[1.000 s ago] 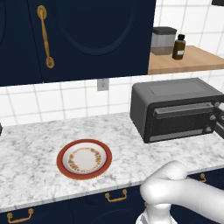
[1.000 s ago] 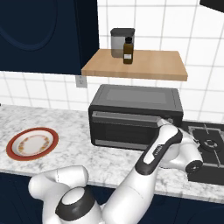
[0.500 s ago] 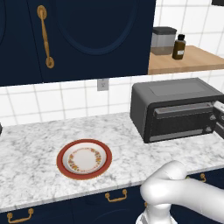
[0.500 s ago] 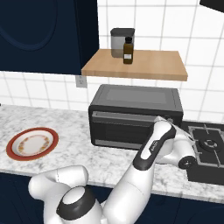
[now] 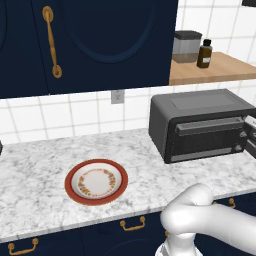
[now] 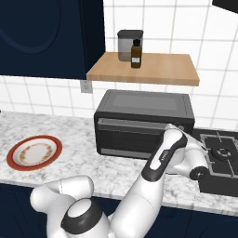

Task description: Pick up the kebab skewer and baguette bread, and place them inside the toaster oven. Close the toaster oven door and start by setting the timer.

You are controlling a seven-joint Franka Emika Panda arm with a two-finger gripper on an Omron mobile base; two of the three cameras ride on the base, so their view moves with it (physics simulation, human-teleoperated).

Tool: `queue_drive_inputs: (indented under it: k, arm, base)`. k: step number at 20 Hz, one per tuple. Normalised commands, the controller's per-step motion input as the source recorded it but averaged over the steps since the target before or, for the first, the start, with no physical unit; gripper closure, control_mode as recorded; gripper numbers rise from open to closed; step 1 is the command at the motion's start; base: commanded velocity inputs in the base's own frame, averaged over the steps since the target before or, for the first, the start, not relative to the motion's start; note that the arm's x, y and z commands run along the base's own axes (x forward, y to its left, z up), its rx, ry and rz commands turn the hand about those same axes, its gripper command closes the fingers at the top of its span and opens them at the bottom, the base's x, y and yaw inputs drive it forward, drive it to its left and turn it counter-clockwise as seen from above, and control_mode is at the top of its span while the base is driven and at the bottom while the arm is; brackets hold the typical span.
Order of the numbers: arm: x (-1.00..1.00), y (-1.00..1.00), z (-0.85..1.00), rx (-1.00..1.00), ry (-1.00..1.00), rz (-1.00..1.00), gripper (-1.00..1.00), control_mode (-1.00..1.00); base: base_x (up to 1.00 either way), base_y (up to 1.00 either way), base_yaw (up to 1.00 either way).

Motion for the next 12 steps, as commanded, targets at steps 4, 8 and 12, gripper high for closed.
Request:
queue_drive_inputs:
  k: [4, 8, 12]
  arm:
    - [0.0, 0.0, 0.0, 0.0, 0.0, 0.0, -1.0, -1.0]
    - [0.0, 0.01, 0.0, 0.0, 0.0, 0.0, 1.0, -1.0]
    - [0.0, 0.01, 0.0, 0.0, 0.0, -0.01, 1.0, -1.0]
  base:
    - [0.0, 0.0, 0.0]
    - [0.0, 0.0, 0.0]
    - [0.0, 0.0, 0.0]
